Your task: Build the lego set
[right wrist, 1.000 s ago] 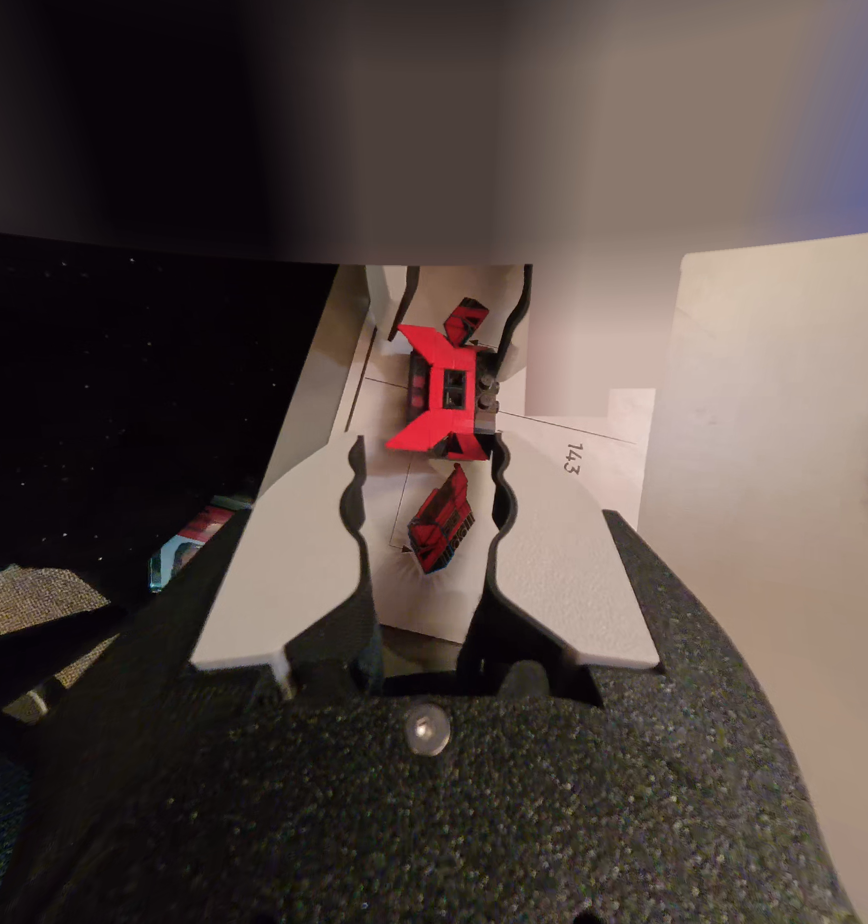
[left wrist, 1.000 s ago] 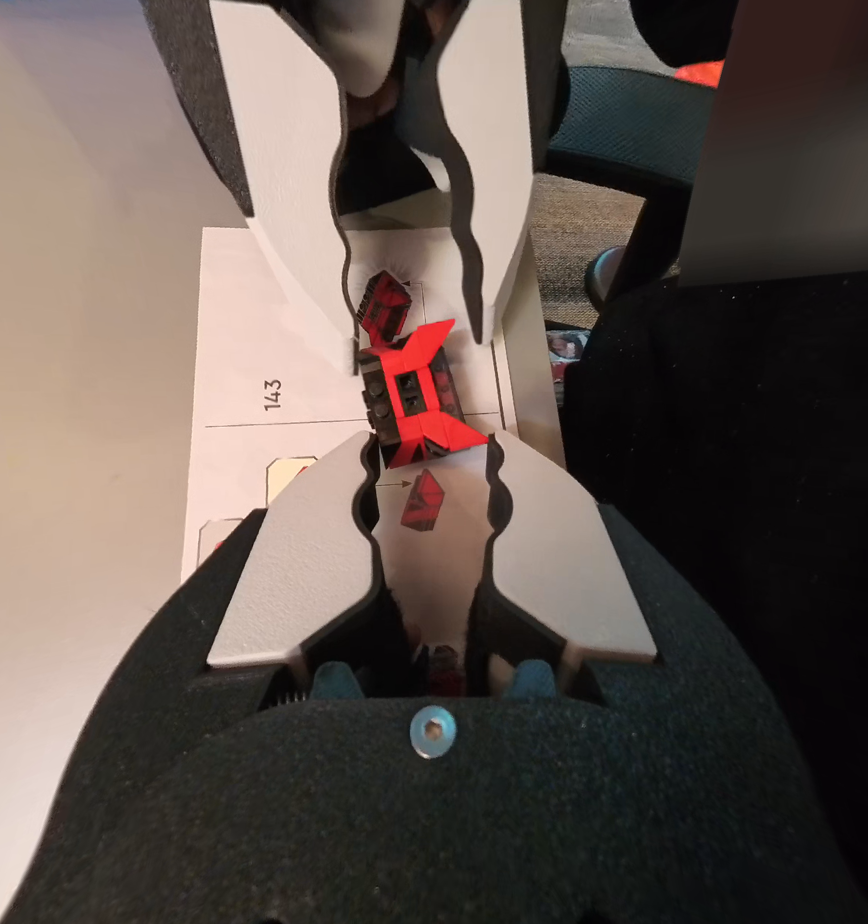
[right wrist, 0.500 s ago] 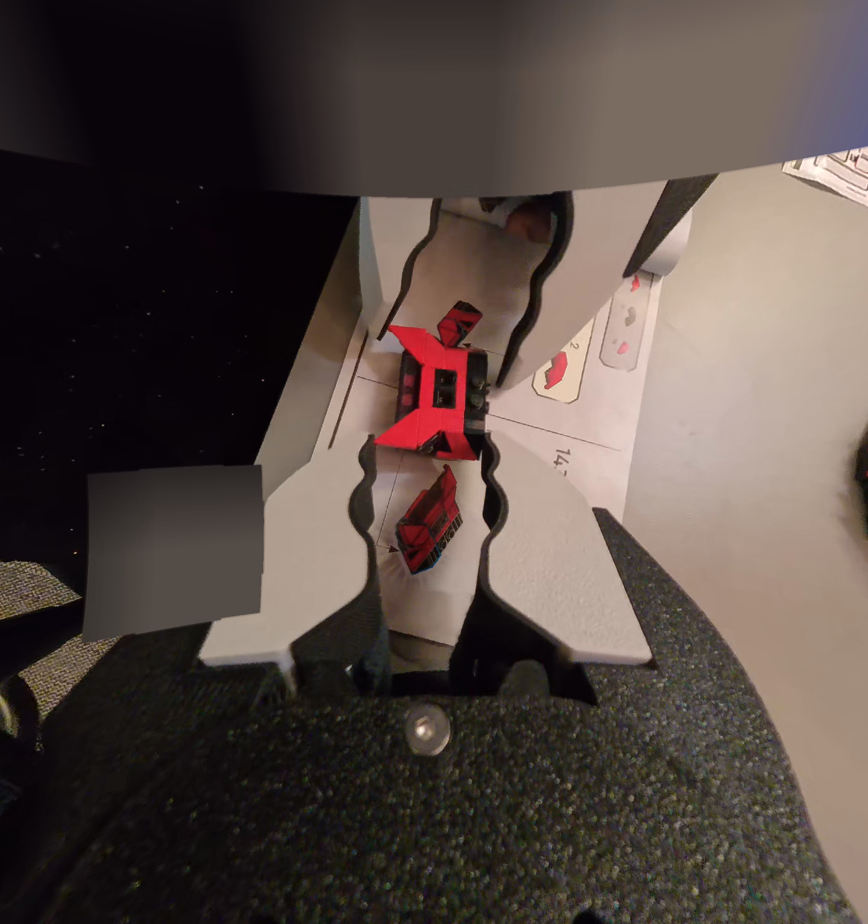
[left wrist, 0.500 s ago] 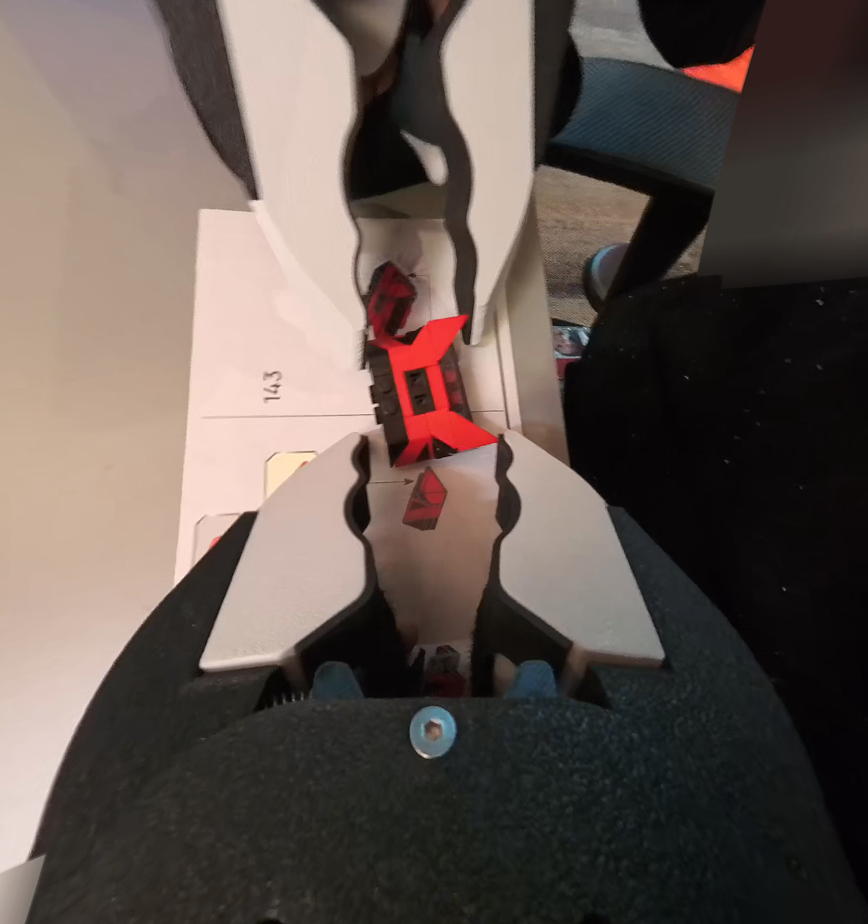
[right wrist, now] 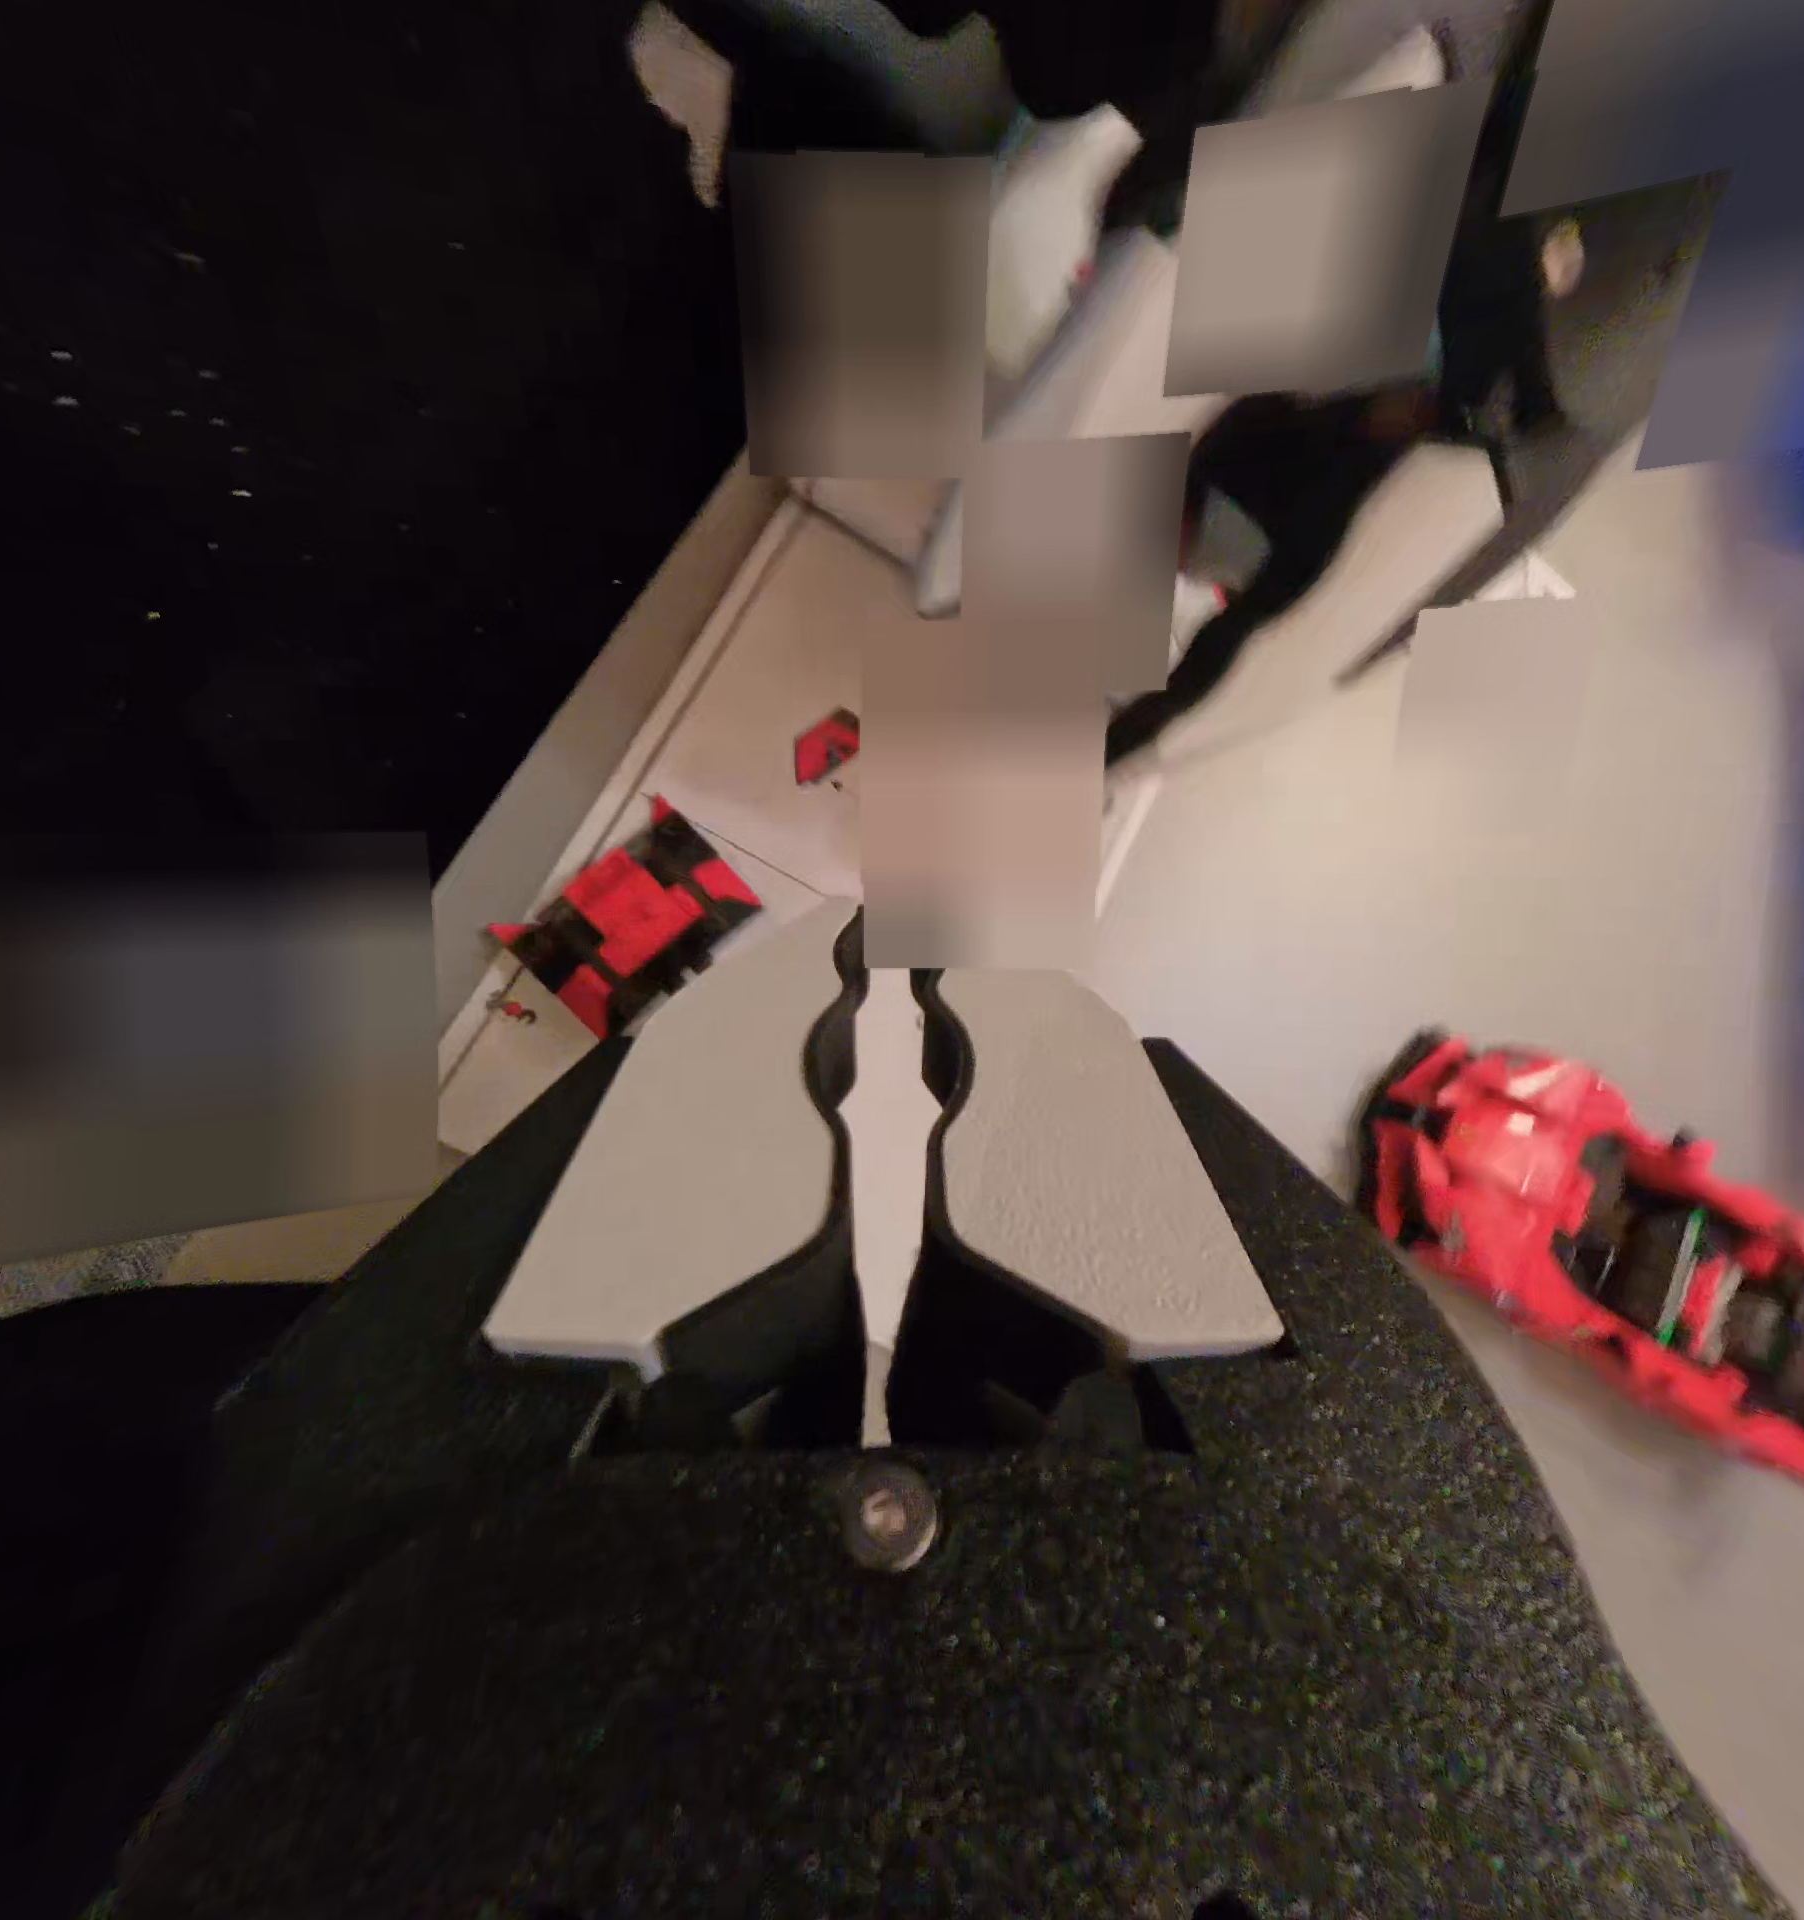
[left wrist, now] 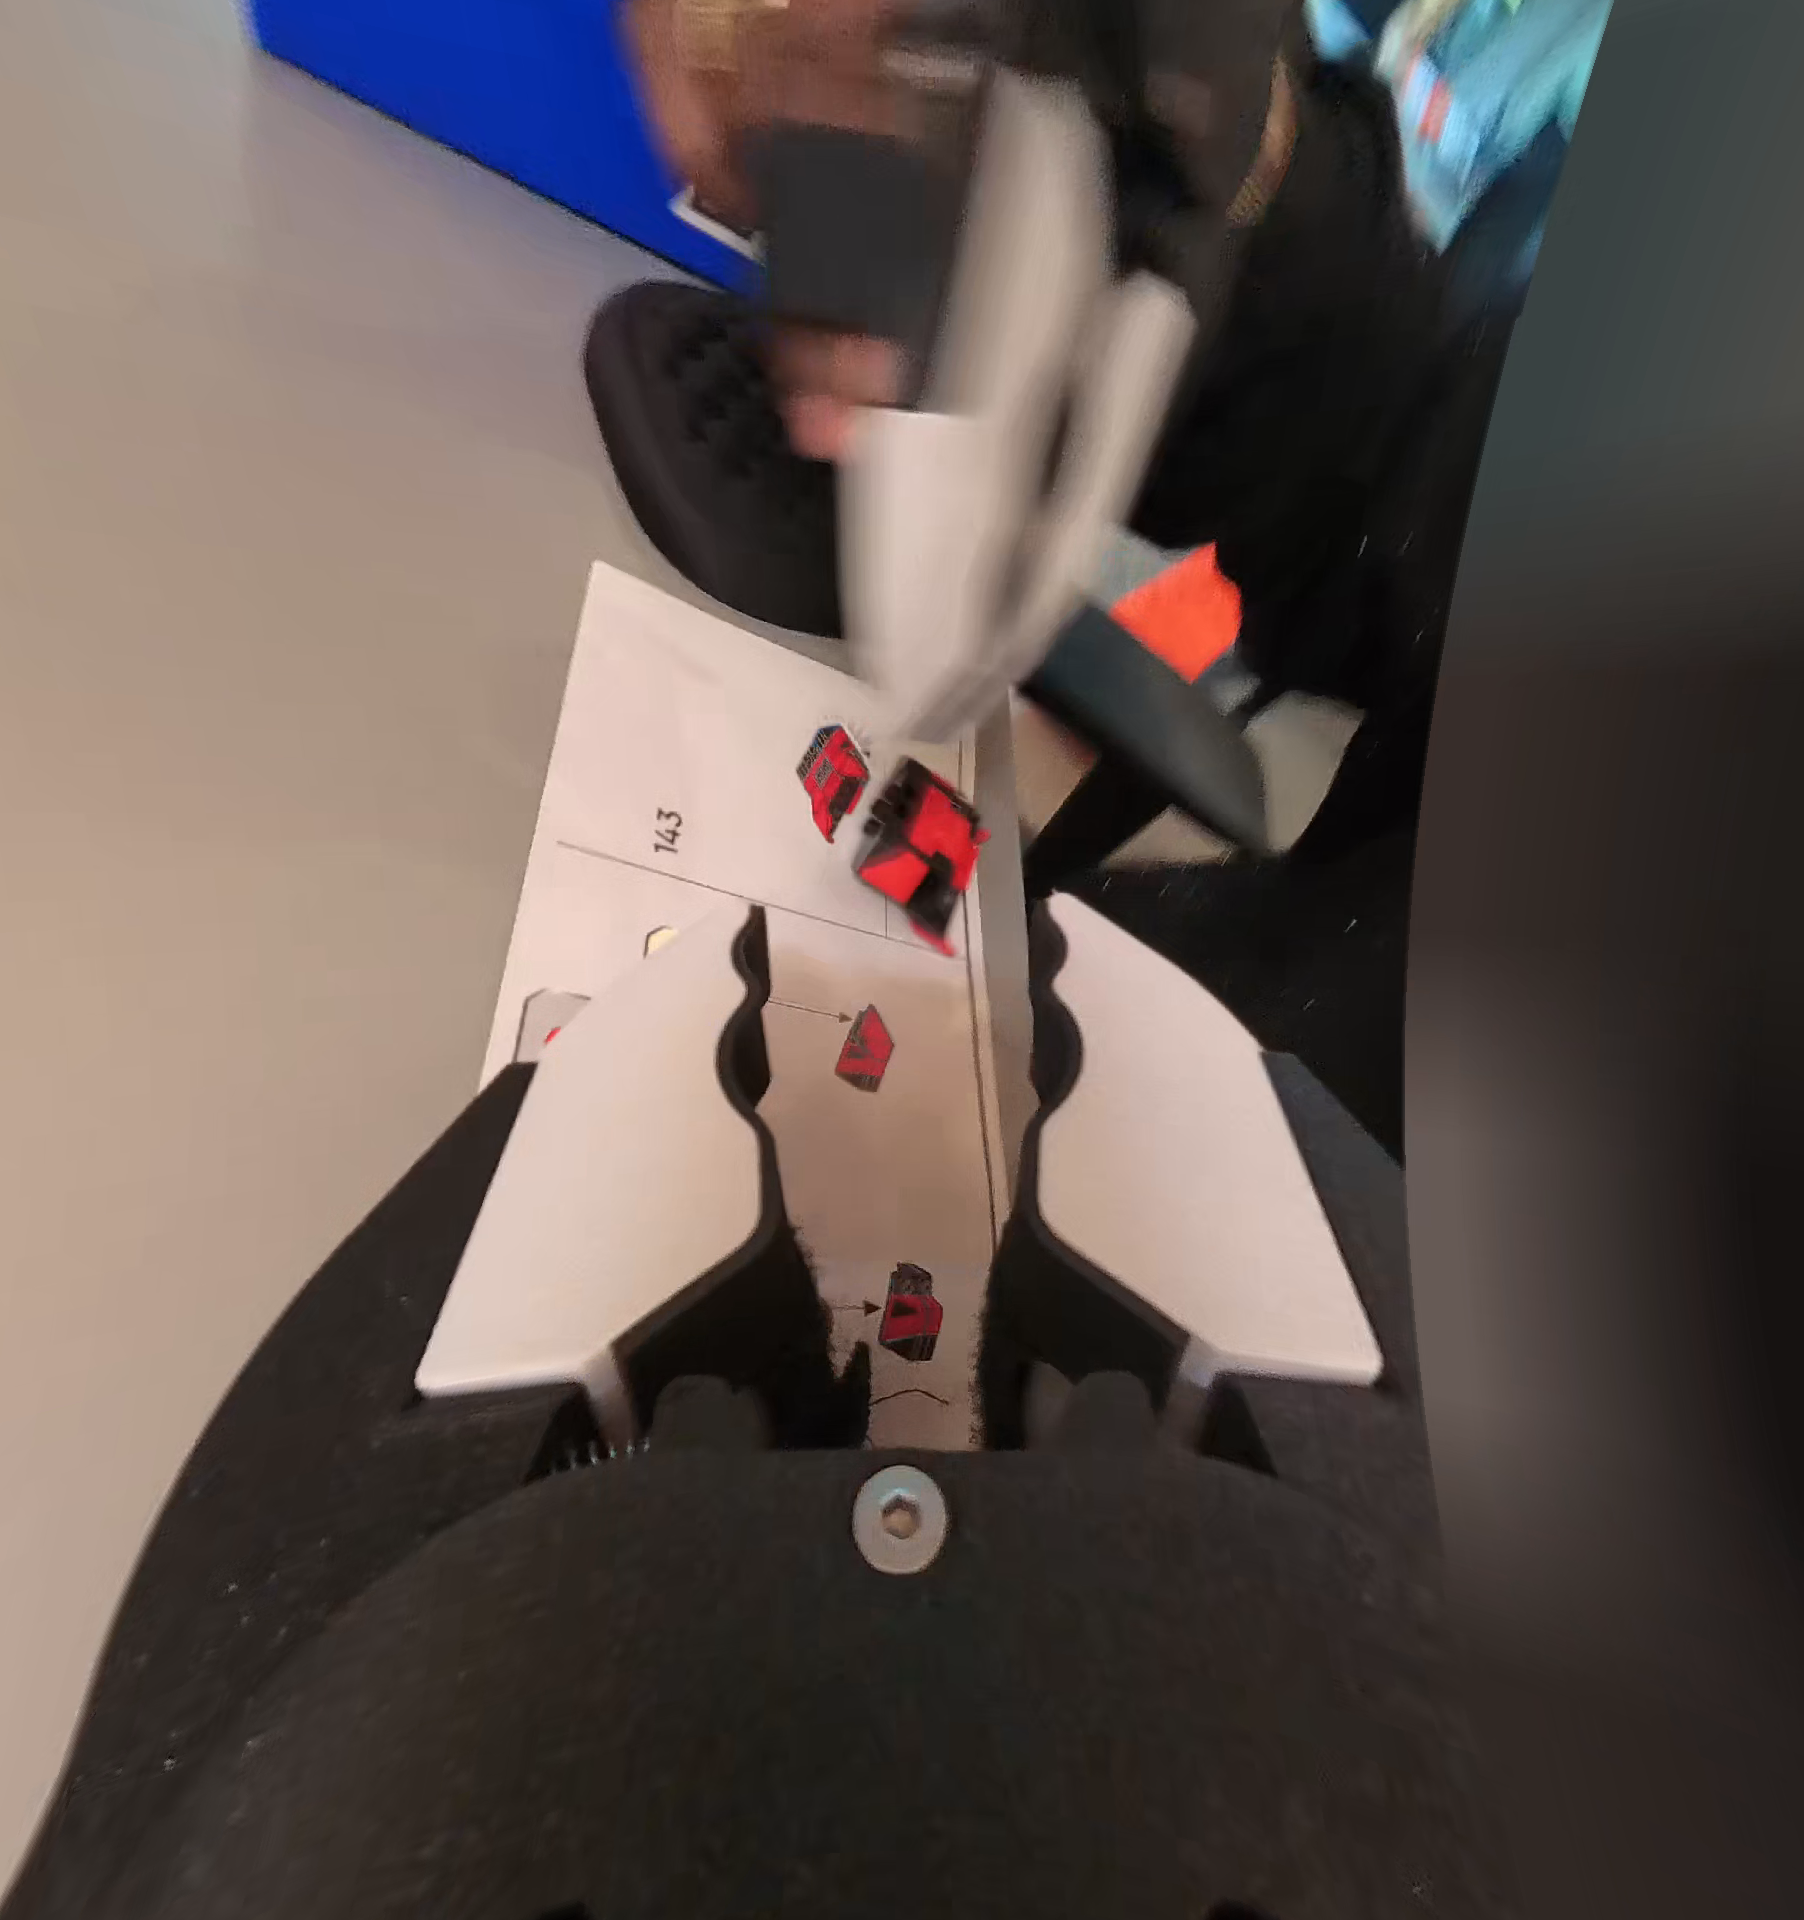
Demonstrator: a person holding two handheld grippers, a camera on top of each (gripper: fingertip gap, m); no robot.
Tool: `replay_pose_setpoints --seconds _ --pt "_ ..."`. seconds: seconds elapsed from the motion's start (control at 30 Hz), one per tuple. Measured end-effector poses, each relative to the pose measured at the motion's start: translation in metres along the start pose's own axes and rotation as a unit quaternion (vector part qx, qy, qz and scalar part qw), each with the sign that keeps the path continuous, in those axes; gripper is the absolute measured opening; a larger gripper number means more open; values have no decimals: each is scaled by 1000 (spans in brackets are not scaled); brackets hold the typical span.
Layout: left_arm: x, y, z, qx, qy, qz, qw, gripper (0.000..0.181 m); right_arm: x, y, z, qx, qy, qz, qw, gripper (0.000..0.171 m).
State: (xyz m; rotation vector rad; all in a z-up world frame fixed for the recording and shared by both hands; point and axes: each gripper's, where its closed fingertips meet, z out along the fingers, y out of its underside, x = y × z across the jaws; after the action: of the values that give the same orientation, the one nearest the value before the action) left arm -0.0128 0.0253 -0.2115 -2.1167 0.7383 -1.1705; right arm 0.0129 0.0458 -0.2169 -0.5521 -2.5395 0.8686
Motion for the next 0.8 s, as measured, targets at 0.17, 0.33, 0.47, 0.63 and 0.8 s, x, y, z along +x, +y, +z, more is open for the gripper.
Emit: replay_pose_setpoints --seconds 0.17,0.33,0.47,0.63,0.8 --pt "7 13 2 -31 -54 107 992 42 -8 -8 -22 66 50 184 979 61" --pt "8 33 7 -58 -132 205 968 42 -50 12 3 -11 147 275 950 62" --pt "13 31 5 -28 -166 225 960 42 -56 15 22 -17 191 358 914 67" --pt "26 32 0 16 -168 252 953 51 -61 25 37 -52 174 369 911 41" --pt "33 21 -12 66 -208 369 903 52 -53 7 26 31 106 445 888 37"
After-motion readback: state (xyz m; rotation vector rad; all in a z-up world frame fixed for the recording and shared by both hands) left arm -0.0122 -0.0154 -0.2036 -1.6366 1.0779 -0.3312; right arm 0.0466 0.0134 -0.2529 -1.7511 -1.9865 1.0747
